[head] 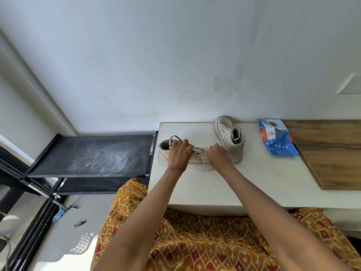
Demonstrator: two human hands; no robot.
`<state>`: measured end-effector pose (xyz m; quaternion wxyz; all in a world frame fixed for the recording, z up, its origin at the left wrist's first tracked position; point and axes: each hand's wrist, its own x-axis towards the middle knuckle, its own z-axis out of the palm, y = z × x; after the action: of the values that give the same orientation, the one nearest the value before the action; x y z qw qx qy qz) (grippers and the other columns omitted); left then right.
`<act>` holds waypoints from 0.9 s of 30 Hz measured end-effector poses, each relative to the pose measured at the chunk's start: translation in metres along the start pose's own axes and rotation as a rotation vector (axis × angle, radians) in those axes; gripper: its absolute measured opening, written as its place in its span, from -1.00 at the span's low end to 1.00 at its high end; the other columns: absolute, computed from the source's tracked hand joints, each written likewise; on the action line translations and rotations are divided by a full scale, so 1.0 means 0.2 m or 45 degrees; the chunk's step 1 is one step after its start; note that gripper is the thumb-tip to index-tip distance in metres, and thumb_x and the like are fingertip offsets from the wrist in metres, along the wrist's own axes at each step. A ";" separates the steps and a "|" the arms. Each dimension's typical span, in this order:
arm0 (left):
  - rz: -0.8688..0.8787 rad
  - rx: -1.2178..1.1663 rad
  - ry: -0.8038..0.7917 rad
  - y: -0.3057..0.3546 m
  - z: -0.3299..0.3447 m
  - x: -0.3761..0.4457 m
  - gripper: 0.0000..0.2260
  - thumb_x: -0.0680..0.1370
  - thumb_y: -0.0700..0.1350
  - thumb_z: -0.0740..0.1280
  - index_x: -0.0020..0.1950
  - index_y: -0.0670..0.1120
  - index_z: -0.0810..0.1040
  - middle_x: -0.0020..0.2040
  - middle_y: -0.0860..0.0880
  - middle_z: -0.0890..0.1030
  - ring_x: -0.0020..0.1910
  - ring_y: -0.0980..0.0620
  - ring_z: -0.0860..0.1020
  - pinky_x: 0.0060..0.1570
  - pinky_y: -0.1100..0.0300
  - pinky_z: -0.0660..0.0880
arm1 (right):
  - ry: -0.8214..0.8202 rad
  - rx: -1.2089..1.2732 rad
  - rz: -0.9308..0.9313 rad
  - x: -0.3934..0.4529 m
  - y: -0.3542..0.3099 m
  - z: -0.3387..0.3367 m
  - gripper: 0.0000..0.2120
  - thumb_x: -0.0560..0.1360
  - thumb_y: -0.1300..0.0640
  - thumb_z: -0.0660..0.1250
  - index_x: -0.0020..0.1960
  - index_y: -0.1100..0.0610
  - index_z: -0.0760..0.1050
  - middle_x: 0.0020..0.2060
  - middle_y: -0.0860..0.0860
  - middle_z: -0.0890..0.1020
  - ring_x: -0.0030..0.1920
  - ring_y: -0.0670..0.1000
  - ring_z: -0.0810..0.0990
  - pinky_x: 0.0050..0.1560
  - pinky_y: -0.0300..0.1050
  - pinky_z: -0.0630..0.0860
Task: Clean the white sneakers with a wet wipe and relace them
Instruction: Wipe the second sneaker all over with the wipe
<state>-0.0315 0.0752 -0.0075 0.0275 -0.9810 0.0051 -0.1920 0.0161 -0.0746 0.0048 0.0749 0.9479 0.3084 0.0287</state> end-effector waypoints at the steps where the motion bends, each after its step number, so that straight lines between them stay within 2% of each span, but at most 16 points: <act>1: -0.006 0.029 -0.060 -0.01 -0.01 0.03 -0.83 0.20 -0.15 0.55 -0.38 0.01 0.57 -0.40 0.03 0.50 -0.41 -0.02 0.51 -0.21 0.13 0.36 | 0.002 0.005 0.007 0.00 0.00 0.00 -0.67 0.48 0.42 0.09 0.09 0.23 0.55 0.08 0.13 0.59 0.15 0.16 0.48 0.06 -0.02 0.44; 2: -0.031 0.022 -0.103 -0.02 -0.03 0.06 -0.86 0.23 -0.13 0.54 -0.41 0.00 0.59 -0.42 0.04 0.51 -0.44 -0.01 0.50 -0.22 0.15 0.36 | 0.005 0.008 0.011 0.00 0.00 -0.01 -0.67 0.48 0.42 0.10 0.09 0.23 0.55 0.08 0.13 0.59 0.15 0.16 0.49 0.06 -0.02 0.44; 4: -0.099 -0.074 -0.101 -0.06 -0.06 0.09 -0.89 0.40 -0.04 0.45 -0.32 -0.02 0.66 -0.35 0.00 0.58 -0.39 -0.04 0.53 -0.14 0.11 0.33 | 0.005 0.006 0.020 0.00 -0.01 0.00 -0.67 0.48 0.43 0.10 0.10 0.23 0.55 0.08 0.13 0.59 0.15 0.16 0.50 0.07 -0.03 0.45; 6: -0.314 -0.391 0.032 -0.11 -0.11 0.11 -0.83 0.49 0.01 0.37 -0.20 -0.03 0.69 -0.24 -0.02 0.63 -0.32 -0.07 0.54 -0.07 0.12 0.22 | 0.001 0.007 0.030 0.00 -0.01 0.00 -0.68 0.48 0.43 0.11 0.10 0.24 0.54 0.07 0.13 0.60 0.15 0.15 0.50 0.06 -0.04 0.45; 8: -0.603 -0.588 0.073 -0.18 -0.13 0.10 -0.83 0.51 0.02 0.35 -0.10 -0.02 0.70 -0.12 0.00 0.64 -0.20 -0.04 0.56 -0.03 0.13 0.19 | -0.008 0.024 0.037 0.00 -0.01 0.00 -0.69 0.49 0.42 0.11 0.10 0.25 0.54 0.08 0.13 0.59 0.16 0.15 0.49 0.06 -0.05 0.45; 11: -0.858 -0.626 -0.084 -0.30 -0.13 0.06 -0.77 0.51 0.09 0.33 -0.07 -0.03 0.68 -0.04 0.00 0.64 -0.03 -0.04 0.57 0.15 0.05 0.26 | 0.002 0.039 0.031 0.00 -0.01 0.00 -0.69 0.48 0.41 0.11 0.11 0.25 0.53 0.08 0.13 0.59 0.16 0.15 0.49 0.06 -0.04 0.44; 14: -1.003 -0.670 -0.170 -0.33 -0.11 0.04 -0.80 0.50 0.09 0.33 -0.11 -0.03 0.62 -0.06 0.00 0.66 0.02 -0.05 0.57 0.26 0.00 0.26 | 0.018 0.034 0.028 0.00 -0.01 0.00 -0.68 0.48 0.42 0.10 0.11 0.25 0.53 0.09 0.13 0.59 0.17 0.15 0.49 0.06 -0.05 0.44; 16: -1.074 -0.675 -0.152 -0.34 -0.11 0.03 -0.84 0.48 0.02 0.35 -0.04 -0.04 0.58 -0.02 -0.02 0.66 0.08 -0.06 0.56 0.24 0.02 0.26 | 0.022 0.015 0.024 0.00 -0.01 0.00 -0.68 0.49 0.41 0.10 0.11 0.24 0.53 0.09 0.12 0.59 0.17 0.15 0.49 0.06 -0.05 0.45; 18: -1.119 -0.711 -0.147 -0.35 -0.11 0.02 -0.79 0.47 -0.07 0.36 0.08 -0.07 0.53 0.02 -0.04 0.64 0.11 -0.08 0.54 0.21 0.04 0.28 | 0.022 0.009 0.026 -0.01 -0.01 0.00 -0.68 0.49 0.42 0.10 0.12 0.24 0.53 0.09 0.12 0.59 0.17 0.15 0.49 0.06 -0.04 0.45; 20: -0.957 -0.598 -0.121 -0.35 -0.11 0.00 -0.83 0.48 -0.12 0.34 0.06 -0.07 0.51 -0.04 -0.03 0.65 0.00 -0.06 0.57 0.14 0.08 0.27 | 0.026 0.002 0.017 0.00 -0.01 0.01 -0.68 0.49 0.42 0.10 0.12 0.24 0.52 0.09 0.12 0.58 0.17 0.15 0.48 0.06 -0.05 0.45; 21: -0.785 -0.450 -0.109 -0.36 -0.10 -0.01 -0.90 0.50 -0.14 0.32 0.01 -0.05 0.54 -0.07 -0.01 0.65 -0.08 -0.04 0.58 0.07 0.12 0.26 | 0.028 0.000 0.013 0.00 -0.01 0.01 -0.68 0.49 0.42 0.09 0.12 0.24 0.52 0.09 0.12 0.58 0.17 0.15 0.48 0.06 -0.05 0.45; 23: -0.495 -0.224 -0.098 -0.35 -0.09 -0.01 -0.84 0.53 -0.21 0.27 -0.10 -0.01 0.61 -0.08 0.00 0.66 -0.18 -0.03 0.57 -0.01 0.17 0.23 | 0.027 -0.003 0.005 0.00 0.00 0.02 -0.68 0.49 0.42 0.09 0.13 0.24 0.52 0.09 0.12 0.58 0.17 0.14 0.48 0.06 -0.05 0.45; 27: -0.216 -0.110 -0.311 -0.35 -0.10 0.03 -0.70 0.49 -0.32 0.23 0.01 0.00 0.66 -0.04 -0.02 0.66 -0.03 -0.04 0.58 0.14 0.16 0.25 | 0.031 0.018 0.014 0.01 -0.01 0.02 -0.69 0.50 0.42 0.10 0.12 0.24 0.52 0.10 0.12 0.58 0.18 0.14 0.48 0.07 -0.05 0.44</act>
<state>-0.0333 0.1431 0.0180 -0.0307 -0.9942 -0.0730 -0.0724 0.0168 -0.0733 0.0013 0.0642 0.9497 0.3041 0.0383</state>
